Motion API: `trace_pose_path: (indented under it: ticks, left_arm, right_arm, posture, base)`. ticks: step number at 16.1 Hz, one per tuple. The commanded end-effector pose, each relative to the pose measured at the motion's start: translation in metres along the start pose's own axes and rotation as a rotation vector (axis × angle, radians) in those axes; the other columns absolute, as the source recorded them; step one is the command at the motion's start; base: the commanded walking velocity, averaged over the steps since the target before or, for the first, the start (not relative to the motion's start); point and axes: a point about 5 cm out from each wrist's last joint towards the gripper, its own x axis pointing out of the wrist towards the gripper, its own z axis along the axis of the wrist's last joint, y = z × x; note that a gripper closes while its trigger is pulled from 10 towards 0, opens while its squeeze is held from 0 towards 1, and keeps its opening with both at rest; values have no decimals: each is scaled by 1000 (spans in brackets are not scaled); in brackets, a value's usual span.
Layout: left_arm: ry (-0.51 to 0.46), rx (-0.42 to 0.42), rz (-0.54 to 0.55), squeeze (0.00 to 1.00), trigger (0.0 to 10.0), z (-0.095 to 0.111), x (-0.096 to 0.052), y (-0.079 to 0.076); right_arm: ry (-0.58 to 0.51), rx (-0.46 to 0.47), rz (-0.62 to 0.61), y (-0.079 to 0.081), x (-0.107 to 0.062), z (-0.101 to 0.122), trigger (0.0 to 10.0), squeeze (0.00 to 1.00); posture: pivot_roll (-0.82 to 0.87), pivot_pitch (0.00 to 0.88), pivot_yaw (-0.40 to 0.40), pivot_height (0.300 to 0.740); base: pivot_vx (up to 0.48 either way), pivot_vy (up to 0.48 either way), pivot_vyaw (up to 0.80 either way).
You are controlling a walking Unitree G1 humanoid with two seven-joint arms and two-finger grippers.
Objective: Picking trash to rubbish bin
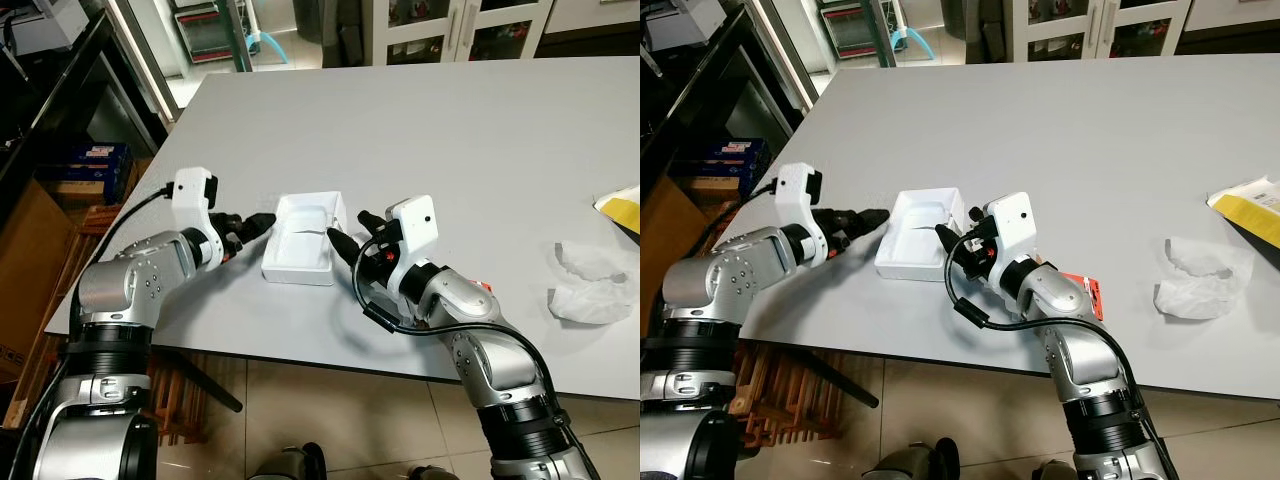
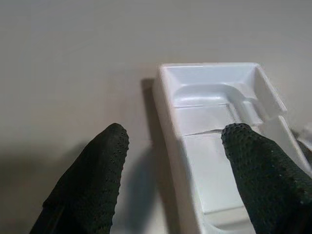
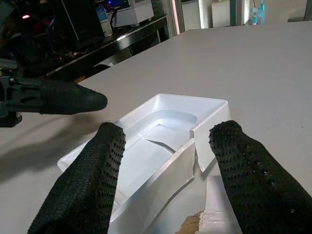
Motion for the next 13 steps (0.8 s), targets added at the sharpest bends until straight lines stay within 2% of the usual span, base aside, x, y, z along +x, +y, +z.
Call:
trace_pose_path:
  ticks: [1,4,9,13]
  left_arm:
    - [-7,-1,-27,0,10000,2,1,-1]
    - [-10,26,-67,0,10000,6,5,-7]
    - [55,105,-24,0,10000,-2,10,-4]
    - [76,121,-17,0,10000,-7,16,-6]
  right_arm:
    - [4,6,13,5,2,0,10000,0]
    - [3,8,6,4,1,0,10000,0]
    - [-1,12,-2,5,2,-1,10000,0]
    - [-2,14,-5,5,1,-1,10000,0]
  posture:
    - [-1,138,163,740]
    - [-5,139,166,740]
    - [-8,140,174,740]
    - [-16,140,176,740]
  base:
    - [0,0,0]
    - [0,0,0]
    - [0,0,0]
    - [0,0,0]
